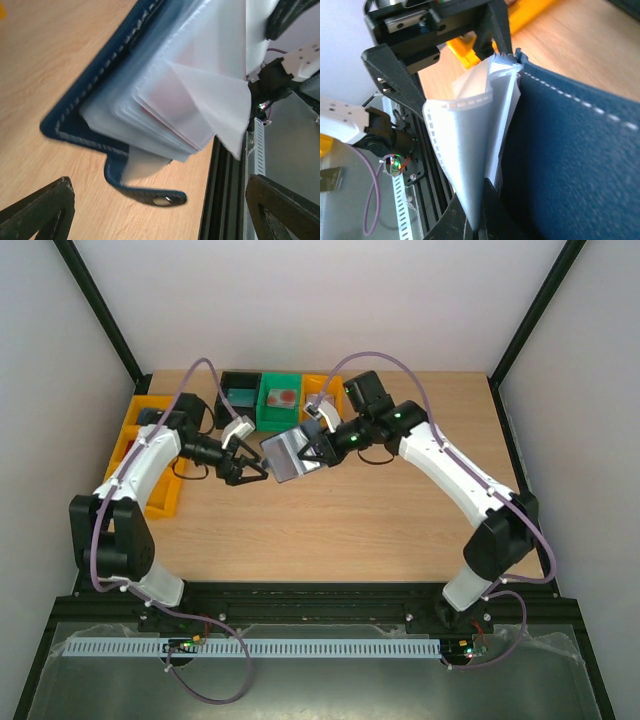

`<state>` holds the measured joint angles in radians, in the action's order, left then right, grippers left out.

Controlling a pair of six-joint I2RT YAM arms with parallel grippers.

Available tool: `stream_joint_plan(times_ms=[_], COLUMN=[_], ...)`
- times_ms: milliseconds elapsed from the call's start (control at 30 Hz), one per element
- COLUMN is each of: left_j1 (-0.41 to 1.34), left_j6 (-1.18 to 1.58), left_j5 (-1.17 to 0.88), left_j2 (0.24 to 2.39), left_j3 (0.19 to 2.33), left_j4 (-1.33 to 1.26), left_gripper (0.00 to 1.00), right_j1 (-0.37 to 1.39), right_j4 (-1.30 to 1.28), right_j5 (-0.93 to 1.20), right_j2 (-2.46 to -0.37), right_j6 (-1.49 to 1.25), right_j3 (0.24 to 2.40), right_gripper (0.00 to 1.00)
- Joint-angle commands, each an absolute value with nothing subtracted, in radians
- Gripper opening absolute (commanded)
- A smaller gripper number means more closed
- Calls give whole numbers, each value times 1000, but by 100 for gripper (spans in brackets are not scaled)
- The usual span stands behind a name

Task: Take the credit cards out of the card holder

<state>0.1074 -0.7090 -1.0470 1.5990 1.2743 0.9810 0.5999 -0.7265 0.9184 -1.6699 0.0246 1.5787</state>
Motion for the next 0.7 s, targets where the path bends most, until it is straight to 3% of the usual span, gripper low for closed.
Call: stream_joint_plan(times_ms=[0, 233, 400, 467, 600, 667], left_j1=[103, 107, 192, 248, 248, 240], left_j6=[-938, -778, -644, -622, -620, -578], left_j5=[-1158, -1220, -1226, -1192, -1214, -1191], left_j2=[1541, 1498, 1442, 1412, 1387, 1372], left_j3=[1351, 1456, 1464, 1456, 1499, 1514], left_j4=[1212, 1123, 990, 957, 989, 972], left_gripper=[95, 94, 77, 63, 4, 2], right_j1=[617, 625, 626, 626, 625, 624], right_j4=[-751, -694, -613, -589, -573, -533], right_j5=[950, 1021, 1029, 1030, 999, 941], right_j2=[-1583, -1524, -1468, -1450, -1419, -1393], right_j6=[131, 152, 123, 114, 112, 86], right_j3=[1635, 1653, 1611, 1595, 1586, 1548], right_gripper=[2, 2, 2, 2, 2, 2])
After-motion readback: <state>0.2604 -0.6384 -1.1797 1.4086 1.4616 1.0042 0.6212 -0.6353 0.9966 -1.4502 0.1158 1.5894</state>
